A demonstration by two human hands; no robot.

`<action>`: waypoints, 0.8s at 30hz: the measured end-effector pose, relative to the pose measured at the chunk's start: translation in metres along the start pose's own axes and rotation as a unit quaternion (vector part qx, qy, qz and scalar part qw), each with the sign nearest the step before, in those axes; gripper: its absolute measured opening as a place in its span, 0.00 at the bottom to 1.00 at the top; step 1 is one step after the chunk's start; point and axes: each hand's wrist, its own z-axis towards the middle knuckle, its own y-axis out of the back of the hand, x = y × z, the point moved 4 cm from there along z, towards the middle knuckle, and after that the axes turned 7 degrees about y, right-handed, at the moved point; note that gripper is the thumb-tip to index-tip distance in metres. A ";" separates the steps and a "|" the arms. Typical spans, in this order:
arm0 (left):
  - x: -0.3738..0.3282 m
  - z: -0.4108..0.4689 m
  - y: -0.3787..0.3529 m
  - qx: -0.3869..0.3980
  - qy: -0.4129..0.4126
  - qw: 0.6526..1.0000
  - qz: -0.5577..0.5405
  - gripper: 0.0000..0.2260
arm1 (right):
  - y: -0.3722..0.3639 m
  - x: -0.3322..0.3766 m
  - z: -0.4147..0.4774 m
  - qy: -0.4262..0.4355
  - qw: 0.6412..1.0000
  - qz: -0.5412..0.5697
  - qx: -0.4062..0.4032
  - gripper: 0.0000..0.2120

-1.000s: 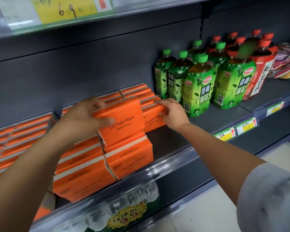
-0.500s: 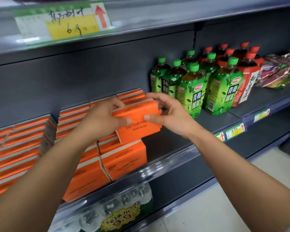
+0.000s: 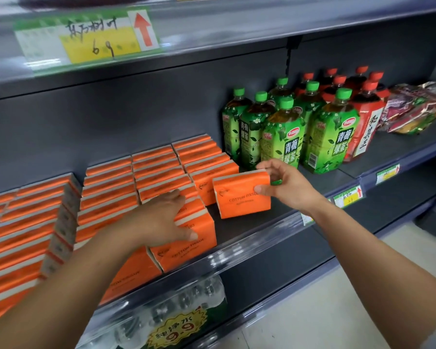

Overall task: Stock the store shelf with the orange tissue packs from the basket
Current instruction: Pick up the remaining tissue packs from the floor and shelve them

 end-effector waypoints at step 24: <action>0.003 0.003 -0.005 -0.024 -0.008 0.999 -0.021 0.41 | -0.051 -0.032 0.020 0.002 0.993 -0.075 -0.096 0.36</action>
